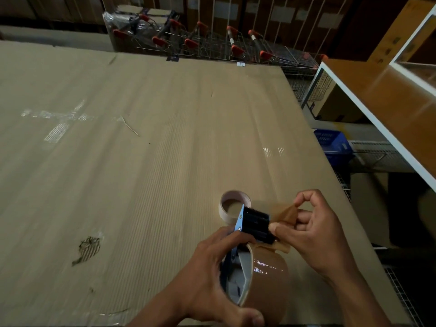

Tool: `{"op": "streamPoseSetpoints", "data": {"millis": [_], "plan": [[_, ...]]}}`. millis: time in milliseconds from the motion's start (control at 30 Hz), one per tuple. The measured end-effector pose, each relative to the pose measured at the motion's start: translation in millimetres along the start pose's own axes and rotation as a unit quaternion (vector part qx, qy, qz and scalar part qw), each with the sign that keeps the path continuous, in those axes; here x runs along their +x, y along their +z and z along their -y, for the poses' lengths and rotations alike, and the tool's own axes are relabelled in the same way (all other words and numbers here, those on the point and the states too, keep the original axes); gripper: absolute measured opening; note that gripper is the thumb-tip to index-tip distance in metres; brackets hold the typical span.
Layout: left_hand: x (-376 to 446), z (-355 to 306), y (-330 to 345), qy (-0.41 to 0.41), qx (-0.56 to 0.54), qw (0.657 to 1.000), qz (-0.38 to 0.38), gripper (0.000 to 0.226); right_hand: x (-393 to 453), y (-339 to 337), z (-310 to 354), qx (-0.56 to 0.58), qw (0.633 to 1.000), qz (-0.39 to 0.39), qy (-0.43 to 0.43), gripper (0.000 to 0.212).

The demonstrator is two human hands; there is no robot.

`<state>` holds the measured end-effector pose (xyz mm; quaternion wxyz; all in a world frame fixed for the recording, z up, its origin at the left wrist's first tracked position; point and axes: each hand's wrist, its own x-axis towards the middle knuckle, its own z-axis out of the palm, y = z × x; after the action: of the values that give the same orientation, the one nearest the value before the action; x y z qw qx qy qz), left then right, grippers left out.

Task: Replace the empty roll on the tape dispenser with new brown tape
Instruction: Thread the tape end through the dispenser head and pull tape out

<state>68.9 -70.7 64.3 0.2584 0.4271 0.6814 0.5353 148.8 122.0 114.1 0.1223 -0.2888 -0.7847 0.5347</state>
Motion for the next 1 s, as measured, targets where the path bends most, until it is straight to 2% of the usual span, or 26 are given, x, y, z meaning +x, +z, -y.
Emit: {"op": "streamPoseSetpoints", "data": {"millis": [100,267,367,500,600,700,900,1000], "plan": [[1,-1,1,0.009,-0.01,1.0,-0.012,0.085,0,-2,3,-0.067,0.998,0.0,0.007,0.05],[0,3,2,-0.017,-0.086,0.996,-0.034,0.088,0,-1,16,-0.16,0.987,-0.019,-0.013,0.054],[0,5,1,-0.026,-0.126,0.991,-0.04,0.087,1,0,23,-0.163,0.986,-0.021,-0.023,0.058],[-1,6,1,-0.028,-0.169,0.984,-0.048,0.095,1,1,28,-0.121,0.992,-0.004,-0.03,0.086],[-3,5,1,-0.025,-0.178,0.982,-0.052,0.097,3,0,28,-0.095,0.995,0.014,-0.032,0.089],[-5,4,-1,-0.013,-0.162,0.985,-0.055,0.097,5,-1,27,-0.116,0.992,0.023,-0.037,0.08],[-5,0,-6,0.024,-0.123,0.991,-0.052,0.089,10,-4,27,-0.2,0.977,0.034,-0.073,0.031],[-6,-1,-5,0.029,-0.116,0.992,-0.049,0.088,12,-9,29,-0.203,0.974,0.038,-0.097,0.022]]}}
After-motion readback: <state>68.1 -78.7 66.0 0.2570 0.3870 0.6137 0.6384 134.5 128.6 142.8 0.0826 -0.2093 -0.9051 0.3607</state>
